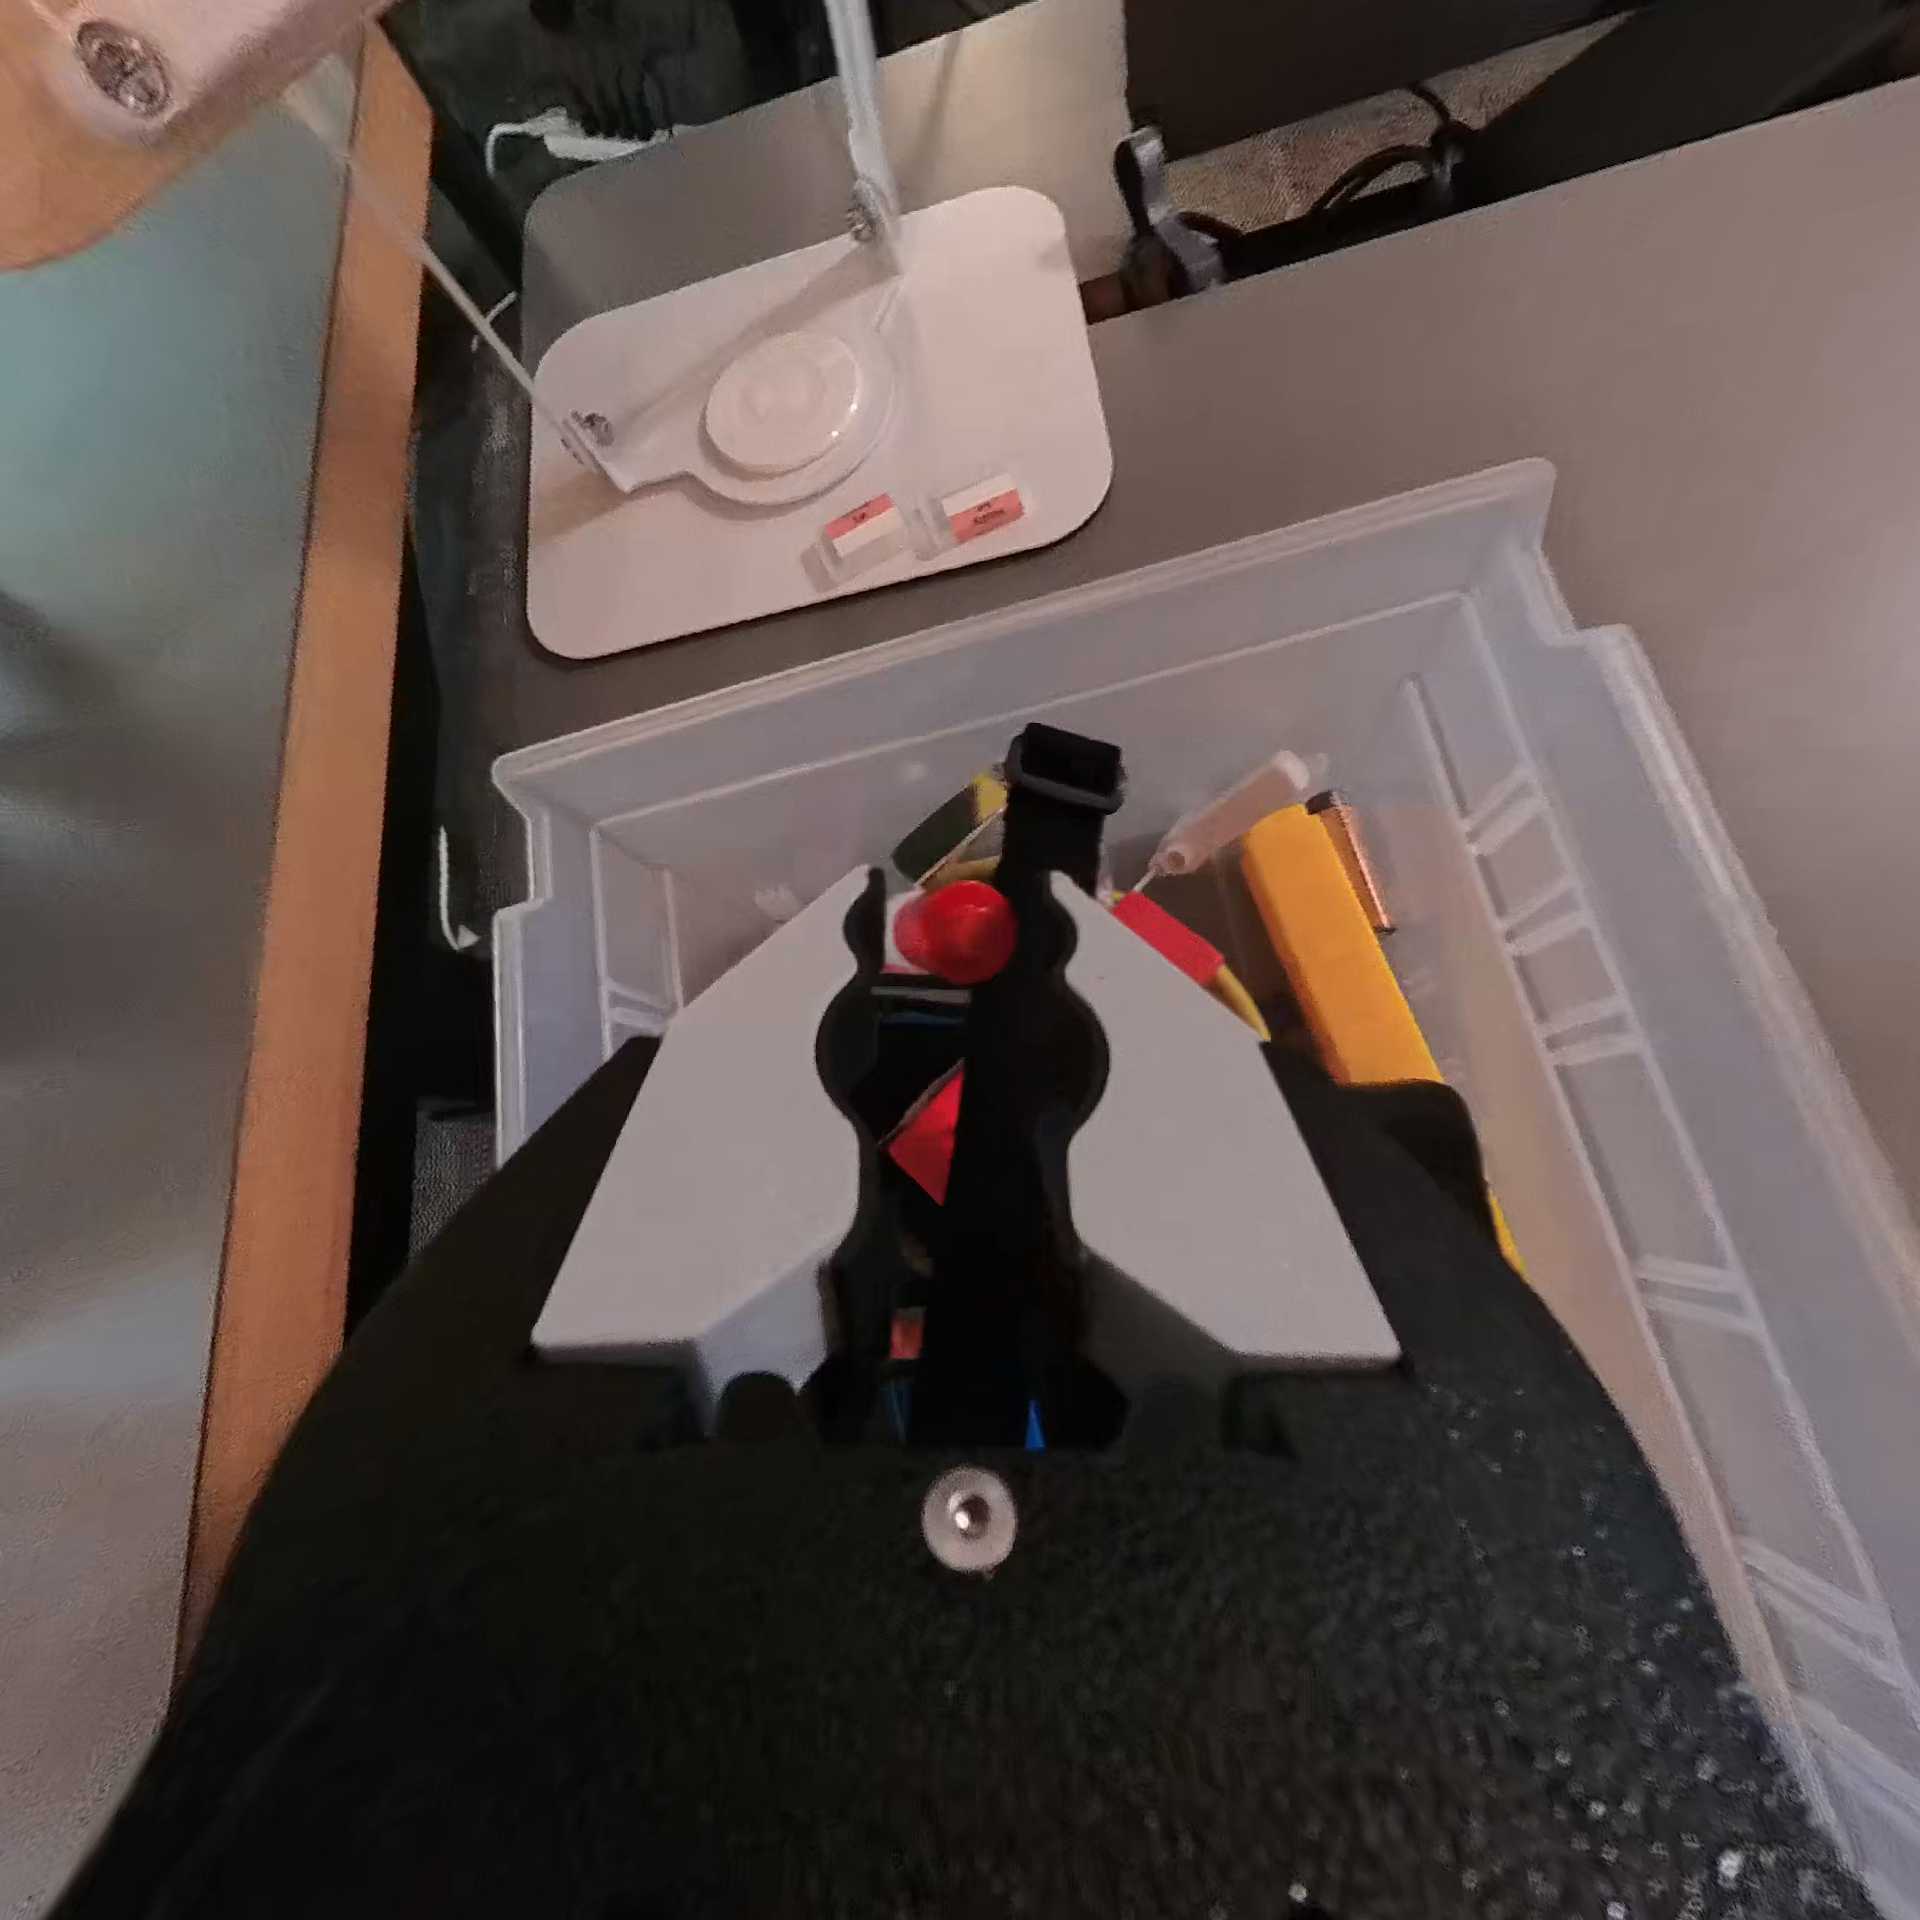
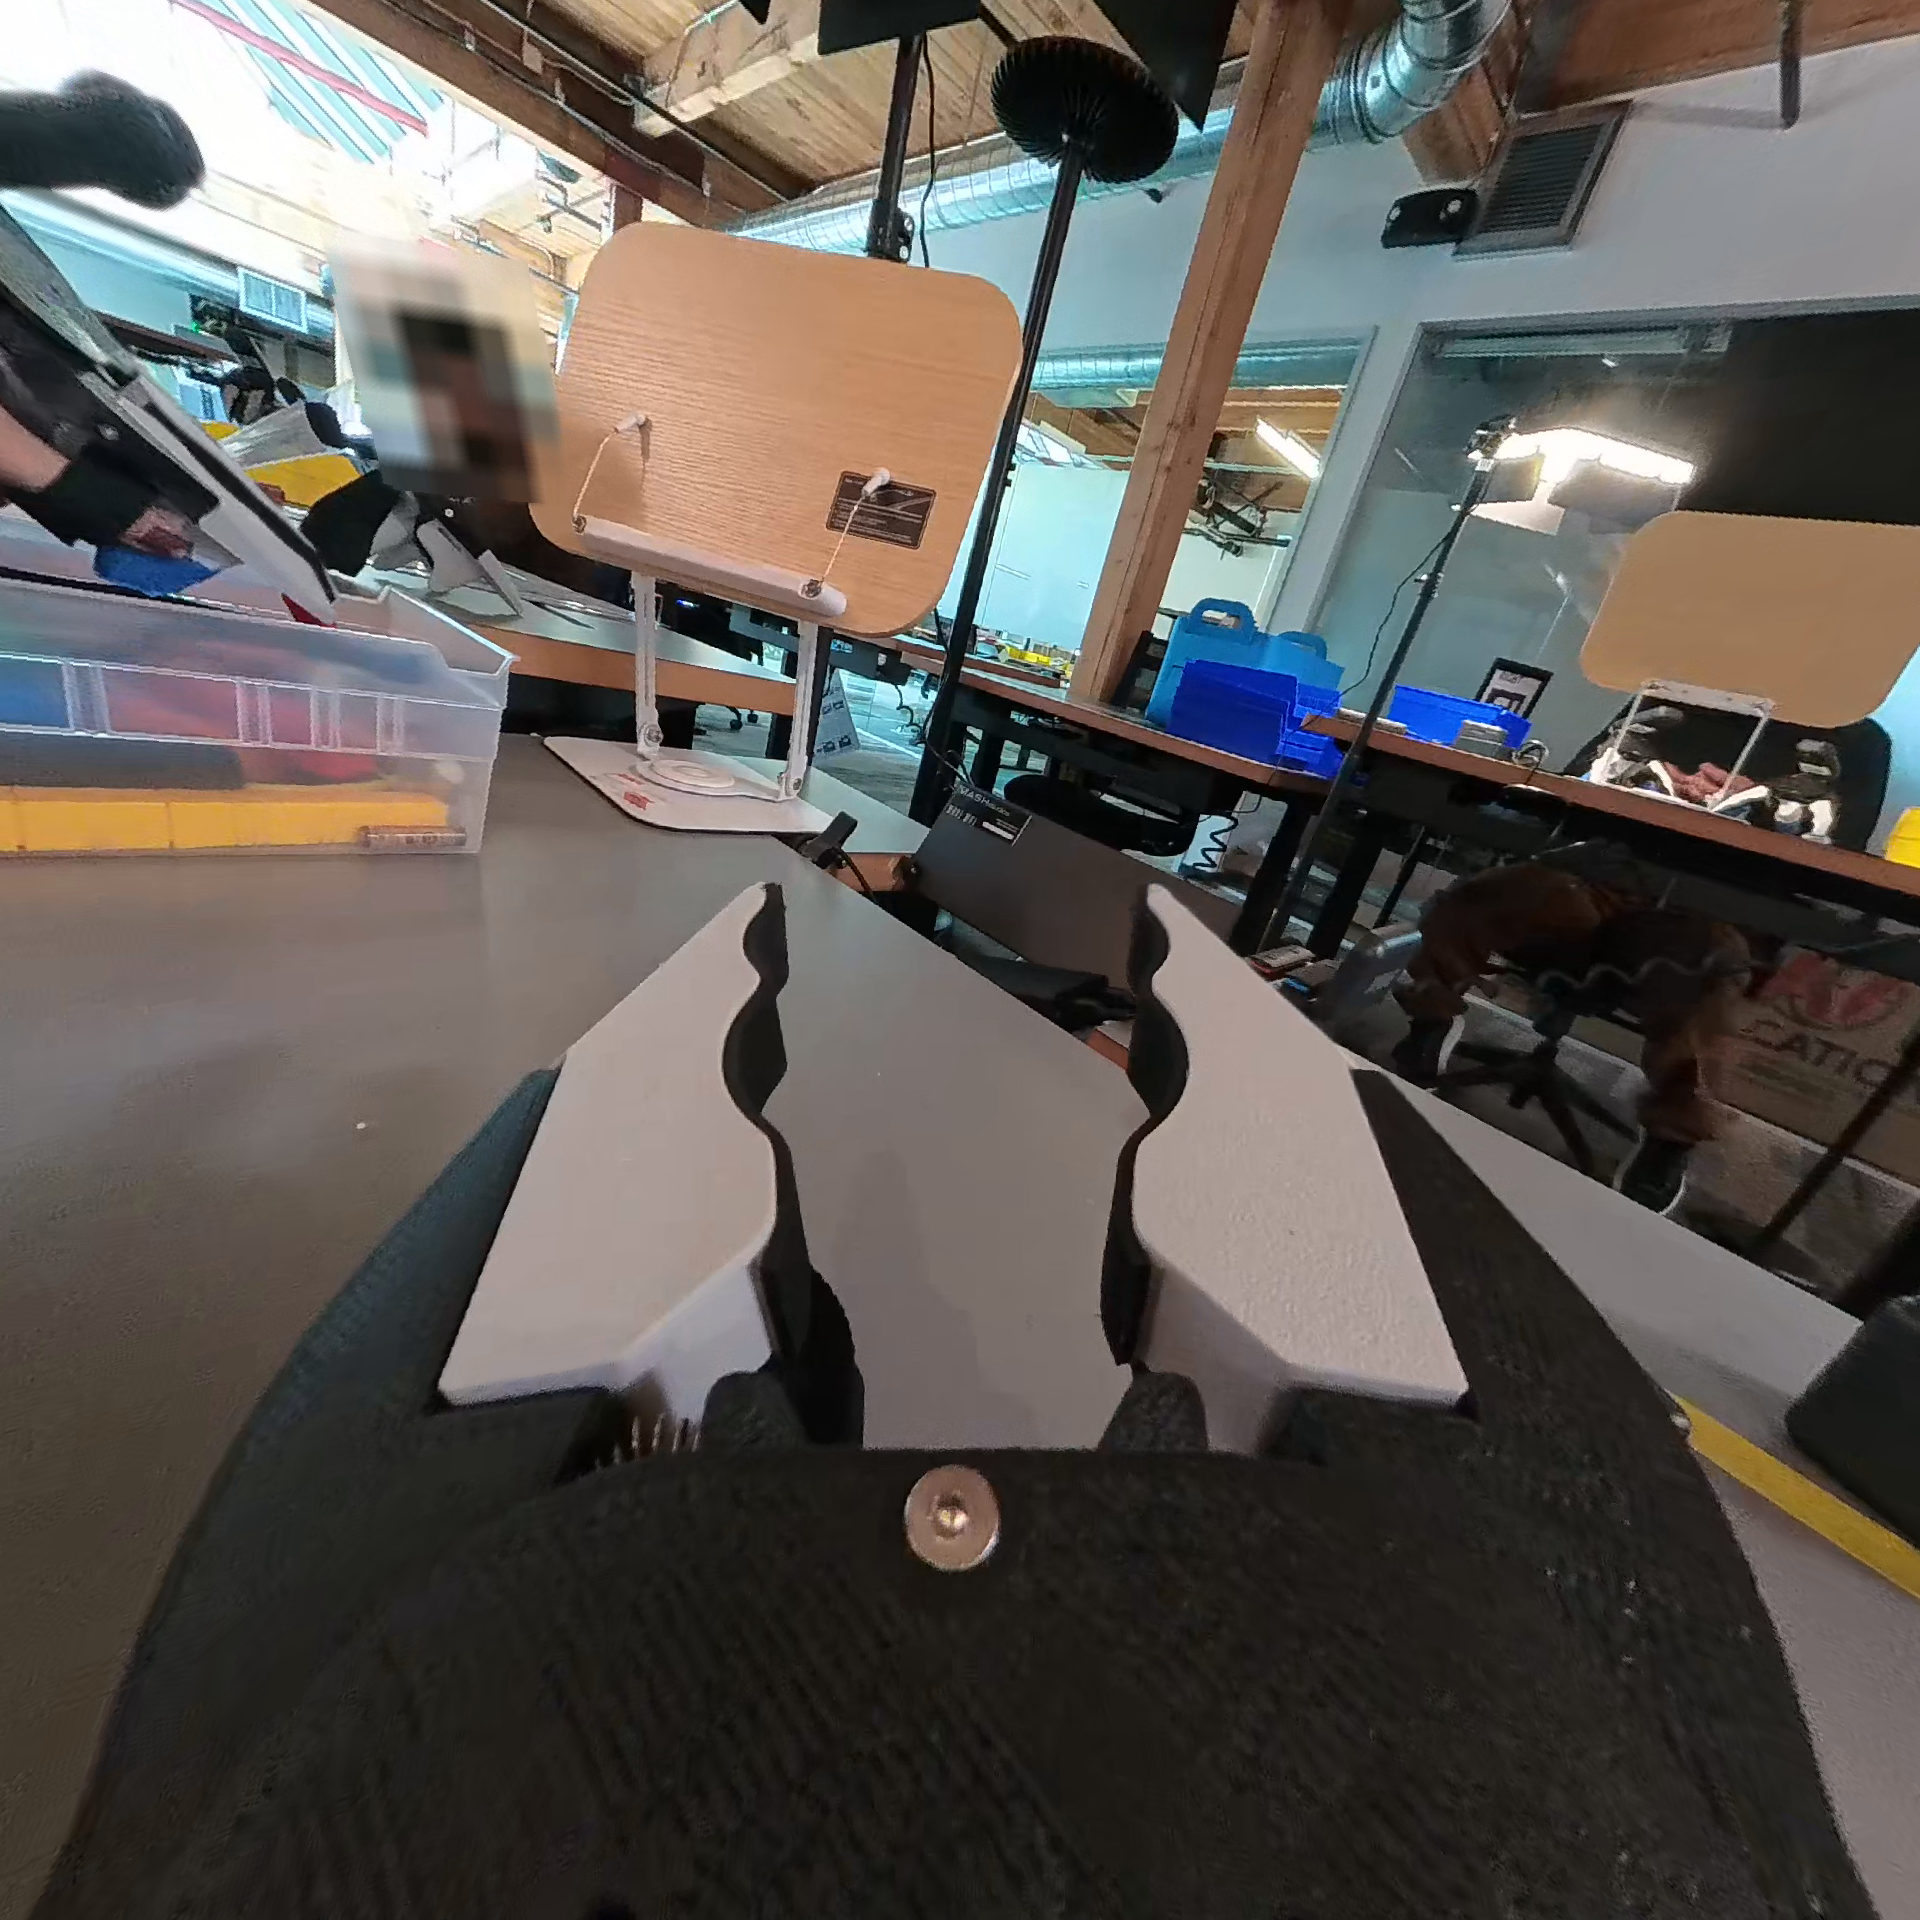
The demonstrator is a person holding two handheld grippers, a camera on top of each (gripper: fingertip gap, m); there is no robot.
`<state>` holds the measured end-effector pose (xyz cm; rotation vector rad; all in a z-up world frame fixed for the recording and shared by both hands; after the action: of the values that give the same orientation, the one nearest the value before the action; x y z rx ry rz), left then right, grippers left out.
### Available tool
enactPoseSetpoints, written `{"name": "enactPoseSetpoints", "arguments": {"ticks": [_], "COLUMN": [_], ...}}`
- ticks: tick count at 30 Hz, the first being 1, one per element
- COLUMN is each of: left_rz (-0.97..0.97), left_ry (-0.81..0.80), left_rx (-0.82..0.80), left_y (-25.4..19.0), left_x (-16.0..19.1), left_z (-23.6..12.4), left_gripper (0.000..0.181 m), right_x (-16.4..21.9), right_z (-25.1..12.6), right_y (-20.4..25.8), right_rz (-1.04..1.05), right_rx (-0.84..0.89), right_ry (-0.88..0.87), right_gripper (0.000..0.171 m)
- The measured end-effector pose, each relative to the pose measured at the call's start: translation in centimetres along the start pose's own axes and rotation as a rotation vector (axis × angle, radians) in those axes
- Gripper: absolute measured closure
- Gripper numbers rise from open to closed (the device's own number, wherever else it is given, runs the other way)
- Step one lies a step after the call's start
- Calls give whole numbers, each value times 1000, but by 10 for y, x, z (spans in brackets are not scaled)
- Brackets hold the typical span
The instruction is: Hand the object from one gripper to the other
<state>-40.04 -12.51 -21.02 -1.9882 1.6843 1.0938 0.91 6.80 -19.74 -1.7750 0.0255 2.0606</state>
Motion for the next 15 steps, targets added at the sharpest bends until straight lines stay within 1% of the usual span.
{"name": "enactPoseSetpoints", "arguments": {"ticks": [4,7,11,15], "left_rz": [-6,43,70,37], "left_ry": [4,-14,-164,-410], "left_rx": [24,-47,-146,-223], "left_y": [0,6,11,9], "left_x": [4,0,-20,-49], "left_z": [4,-6,-37,-88], "left_gripper": [161,163,163,164], "right_x": [1,1,2,1], "right_z": [1,1,1,1], "right_y": [1,1,1,1], "right_rz": [5,6,11,13], "right_rx": [-6,-8,-12,-15], "right_ry": [6,8,9,9], "right_gripper": [107,107,108,109]}}
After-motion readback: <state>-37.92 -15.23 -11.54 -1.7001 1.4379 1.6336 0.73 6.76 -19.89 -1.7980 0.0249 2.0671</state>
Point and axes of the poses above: each gripper's, where its closed fingertips meet, z out along the fingers, x out of its underside, y = z × x across the jaws, the point moved 2 cm from there along -z, back along the fingers, and after that the axes turned 2 degrees about -x, right-handed, at the moved point
